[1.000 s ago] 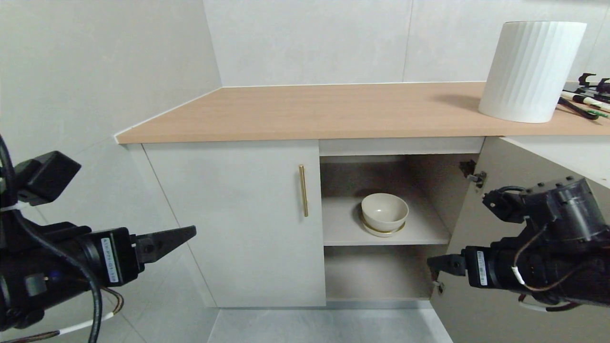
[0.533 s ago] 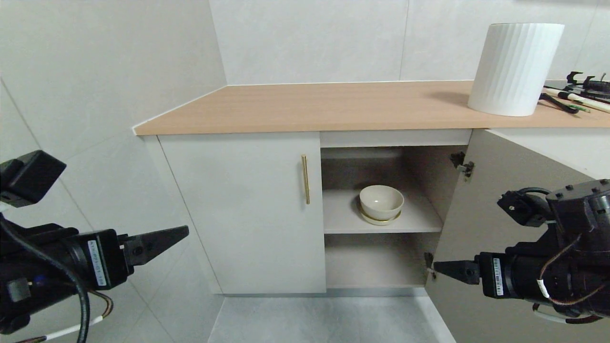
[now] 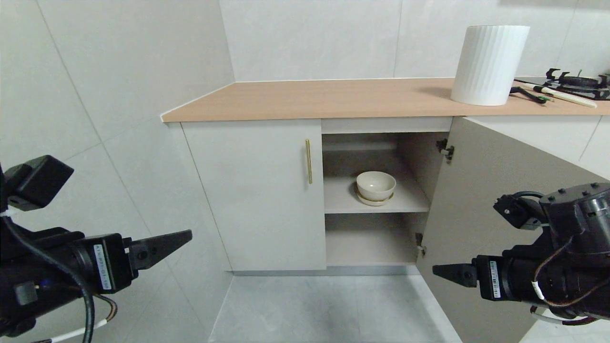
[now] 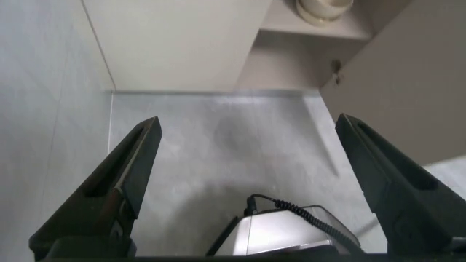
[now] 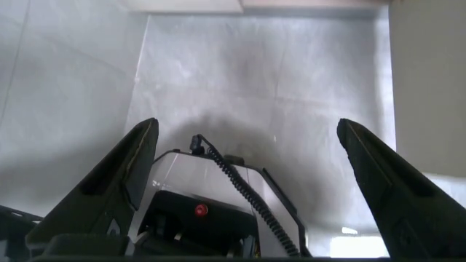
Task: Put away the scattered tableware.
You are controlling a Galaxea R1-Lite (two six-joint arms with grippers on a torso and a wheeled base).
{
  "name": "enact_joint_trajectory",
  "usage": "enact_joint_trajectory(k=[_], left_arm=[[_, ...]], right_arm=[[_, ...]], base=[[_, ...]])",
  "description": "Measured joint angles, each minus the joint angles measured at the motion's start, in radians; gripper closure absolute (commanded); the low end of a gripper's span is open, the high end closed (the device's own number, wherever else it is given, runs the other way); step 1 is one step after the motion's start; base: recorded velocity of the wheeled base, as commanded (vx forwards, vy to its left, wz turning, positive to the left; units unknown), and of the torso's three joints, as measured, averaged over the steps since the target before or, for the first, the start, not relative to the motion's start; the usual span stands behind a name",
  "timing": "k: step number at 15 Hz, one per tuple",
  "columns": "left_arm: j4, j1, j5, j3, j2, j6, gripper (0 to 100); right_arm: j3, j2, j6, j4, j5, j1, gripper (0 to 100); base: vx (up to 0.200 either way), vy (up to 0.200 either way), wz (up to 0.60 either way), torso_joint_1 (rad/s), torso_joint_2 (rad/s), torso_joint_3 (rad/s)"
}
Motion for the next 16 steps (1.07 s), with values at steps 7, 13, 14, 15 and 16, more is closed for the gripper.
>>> enact_joint_trajectory(k=[7,13,14,15,16], left_arm=[[-0.003,-0.002,0.0,0.013,0.013,0.016,0],[-0.003,-0.003,0.0,0.014,0.025,0.017,0],[-0.004,-0.003,0.001,0.014,0.025,0.017,0],[-0.002,-0.001,0.001,0.014,0.025,0.017,0],[-0.004,-0.003,0.0,0.014,0.027,0.017,0]], right_arm=[[0.001,0.001,0.0,0.001,0.001,0.0,0],[-0.004,-0.031,-0.031,0.044,-0.061,-0.008,0],[-0.006,-0.034,-0.032,0.047,-0.071,-0.008,0],[-0.007,-0.036,-0.033,0.047,-0.074,-0.01,0],[-0.007,-0.036,-0.034,0.056,-0.074,-0.011,0]], base=[[0.0,0.0,0.0,0.0,0.0,0.0],[0.0,-0.1,0.0,0.0,0.0,0.003],[0.0,-0.2,0.0,0.007,0.0,-0.002],[0.0,-0.2,0.0,0.012,0.0,-0.007],[0.0,-0.2,0.0,0.007,0.0,0.002]])
